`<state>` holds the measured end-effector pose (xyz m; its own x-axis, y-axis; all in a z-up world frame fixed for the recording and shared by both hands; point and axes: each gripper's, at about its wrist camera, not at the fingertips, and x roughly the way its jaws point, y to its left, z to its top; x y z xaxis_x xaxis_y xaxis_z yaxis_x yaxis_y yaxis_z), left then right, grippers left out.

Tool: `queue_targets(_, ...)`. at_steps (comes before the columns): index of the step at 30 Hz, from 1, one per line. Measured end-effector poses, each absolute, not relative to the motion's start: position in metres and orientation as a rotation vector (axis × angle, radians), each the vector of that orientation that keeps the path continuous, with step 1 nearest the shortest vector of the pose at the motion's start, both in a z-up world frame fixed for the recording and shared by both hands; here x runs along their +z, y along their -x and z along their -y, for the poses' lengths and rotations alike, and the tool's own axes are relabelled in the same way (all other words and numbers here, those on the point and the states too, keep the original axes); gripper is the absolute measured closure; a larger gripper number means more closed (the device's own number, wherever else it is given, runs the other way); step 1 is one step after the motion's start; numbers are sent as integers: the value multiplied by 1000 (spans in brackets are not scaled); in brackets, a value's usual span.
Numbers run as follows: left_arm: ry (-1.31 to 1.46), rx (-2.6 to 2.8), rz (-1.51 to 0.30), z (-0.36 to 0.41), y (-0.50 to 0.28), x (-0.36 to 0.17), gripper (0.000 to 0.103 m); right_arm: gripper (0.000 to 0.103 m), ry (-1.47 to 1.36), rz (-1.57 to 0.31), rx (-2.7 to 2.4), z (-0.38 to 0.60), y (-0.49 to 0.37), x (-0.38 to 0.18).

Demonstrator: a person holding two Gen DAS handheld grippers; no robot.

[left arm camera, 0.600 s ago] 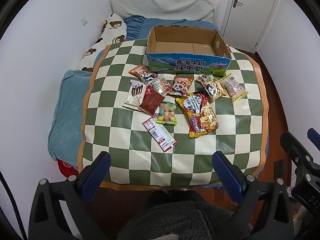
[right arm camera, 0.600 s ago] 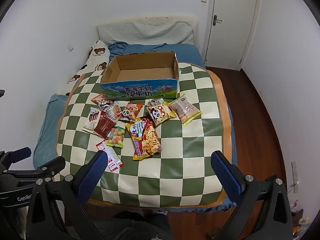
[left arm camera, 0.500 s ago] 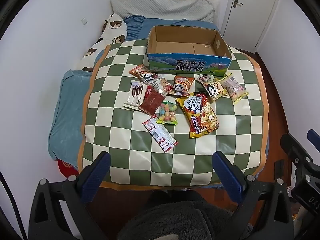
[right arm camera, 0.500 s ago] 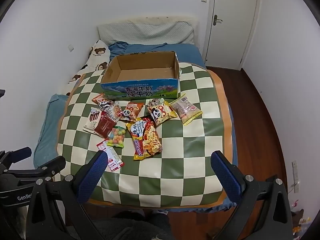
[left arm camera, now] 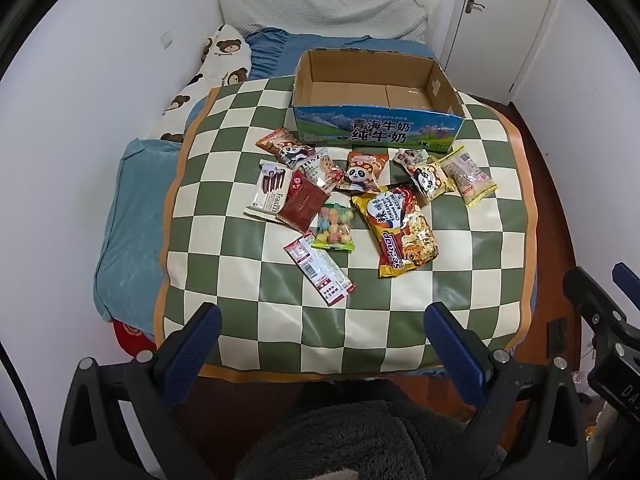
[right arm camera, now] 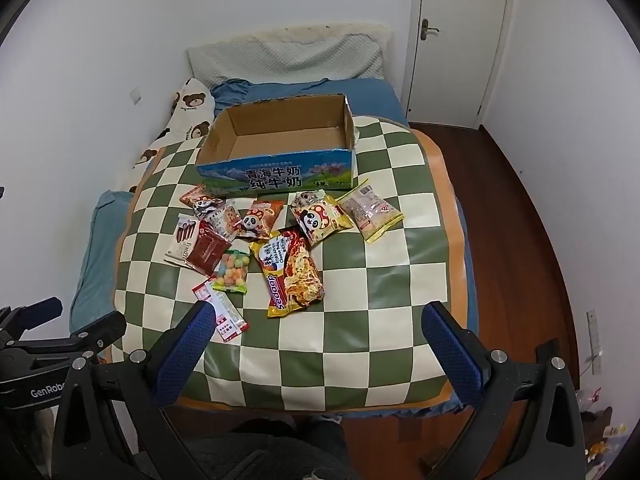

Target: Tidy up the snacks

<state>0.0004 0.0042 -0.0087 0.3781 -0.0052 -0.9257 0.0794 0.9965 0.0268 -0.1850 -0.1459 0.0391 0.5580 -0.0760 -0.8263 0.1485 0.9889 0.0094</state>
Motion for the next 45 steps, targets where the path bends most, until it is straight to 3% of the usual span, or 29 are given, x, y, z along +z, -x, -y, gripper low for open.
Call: queue_targets(45,-63,-71,-1153,-2,-6,17,0,0,-100,-964,-137,138,189,45)
